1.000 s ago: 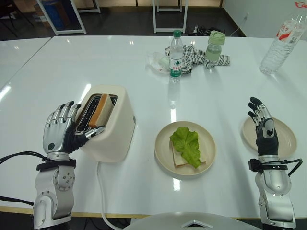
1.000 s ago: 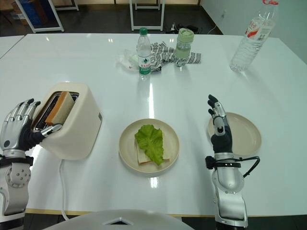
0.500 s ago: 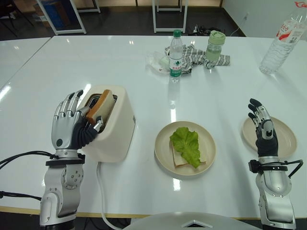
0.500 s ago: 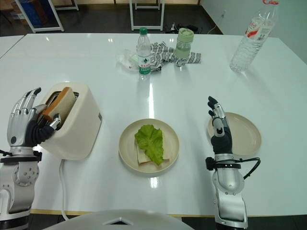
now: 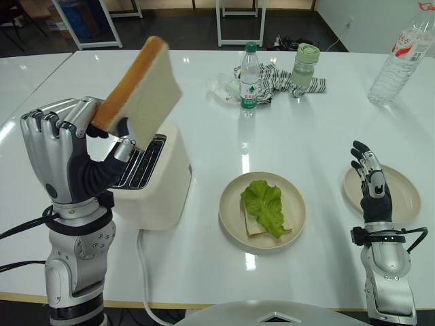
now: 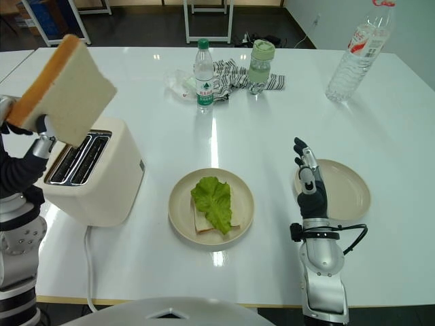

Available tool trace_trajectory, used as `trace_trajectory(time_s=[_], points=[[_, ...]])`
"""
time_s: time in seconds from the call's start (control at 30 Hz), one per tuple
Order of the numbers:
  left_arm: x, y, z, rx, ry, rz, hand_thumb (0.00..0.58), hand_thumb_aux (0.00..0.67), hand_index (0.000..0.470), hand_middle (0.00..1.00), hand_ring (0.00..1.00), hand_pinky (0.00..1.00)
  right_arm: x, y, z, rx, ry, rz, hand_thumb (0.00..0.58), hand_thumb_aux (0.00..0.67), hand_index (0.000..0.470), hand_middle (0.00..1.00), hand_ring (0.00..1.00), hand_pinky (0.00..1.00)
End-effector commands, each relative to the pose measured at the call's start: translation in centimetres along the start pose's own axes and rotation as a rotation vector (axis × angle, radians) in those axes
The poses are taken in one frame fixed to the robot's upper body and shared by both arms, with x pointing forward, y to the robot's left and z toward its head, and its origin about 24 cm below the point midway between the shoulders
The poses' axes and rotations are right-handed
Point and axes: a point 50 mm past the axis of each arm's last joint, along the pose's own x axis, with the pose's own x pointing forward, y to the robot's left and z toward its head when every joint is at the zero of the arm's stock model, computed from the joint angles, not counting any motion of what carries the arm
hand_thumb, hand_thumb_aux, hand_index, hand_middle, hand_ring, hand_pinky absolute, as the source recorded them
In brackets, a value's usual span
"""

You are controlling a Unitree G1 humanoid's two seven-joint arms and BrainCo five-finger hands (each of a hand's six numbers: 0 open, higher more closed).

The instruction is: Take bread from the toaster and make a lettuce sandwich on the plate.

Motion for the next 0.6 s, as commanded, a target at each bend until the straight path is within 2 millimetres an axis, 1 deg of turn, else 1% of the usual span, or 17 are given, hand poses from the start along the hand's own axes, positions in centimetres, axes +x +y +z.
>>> trace_trajectory(time_s=[0.03, 0.17, 0.2, 0.27, 0.37, 0.43, 0.5, 0.6], points=[[0.8, -1.5, 1.9, -0.287, 0.058, 0.032, 0.580, 0.670, 0.470, 1.00, 1.00, 1.00, 0.0, 0.0, -0.3, -0.012, 0.017, 0.001, 0.000, 0.000, 0.000, 0.00, 0.00, 0.00], [0.9, -3.6, 3.6, -0.561, 0.149, -0.023, 0.580, 0.670, 0.470, 1.00, 1.00, 1.00, 0.0, -0.3, -0.5, -0.022, 0.023, -0.011, 0.000, 0.000, 0.000, 0.00, 0.00, 0.00], [0.8, -4.2, 4.0, -0.619, 0.166, -0.054, 0.580, 0.670, 0.470, 1.00, 1.00, 1.00, 0.0, -0.4, -0.5, -0.025, 0.025, -0.014, 0.000, 0.000, 0.000, 0.00, 0.00, 0.00], [0.2, -5.8, 4.7, -0.758, 0.222, -0.166, 0.580, 0.670, 0.470, 1.00, 1.00, 1.00, 0.1, -0.6, -0.6, -0.028, 0.028, -0.021, 0.000, 0.000, 0.000, 0.00, 0.00, 0.00], [-1.4, -8.6, 5.0, -0.968, 0.355, -0.384, 0.580, 0.670, 0.470, 1.00, 1.00, 1.00, 0.1, -1.1, -0.8, -0.033, 0.034, -0.043, 0.000, 0.000, 0.000, 0.00, 0.00, 0.00], [-2.8, -10.2, 4.8, -1.065, 0.427, -0.526, 0.580, 0.670, 0.470, 1.00, 1.00, 1.00, 0.0, -1.8, -1.0, -0.035, 0.042, -0.066, 0.000, 0.000, 0.000, 0.00, 0.00, 0.00], [-4.5, -12.0, 4.6, -1.140, 0.490, -0.683, 0.580, 0.670, 0.470, 1.00, 1.00, 1.00, -0.1, -2.4, -1.2, -0.038, 0.053, -0.091, 0.000, 0.000, 0.000, 0.00, 0.00, 0.00], [-5.9, -13.4, 4.5, -1.183, 0.523, -0.818, 0.580, 0.670, 0.470, 1.00, 1.00, 1.00, -0.2, -2.7, -1.4, -0.041, 0.061, -0.103, 0.000, 0.000, 0.000, 0.00, 0.00, 0.00]])
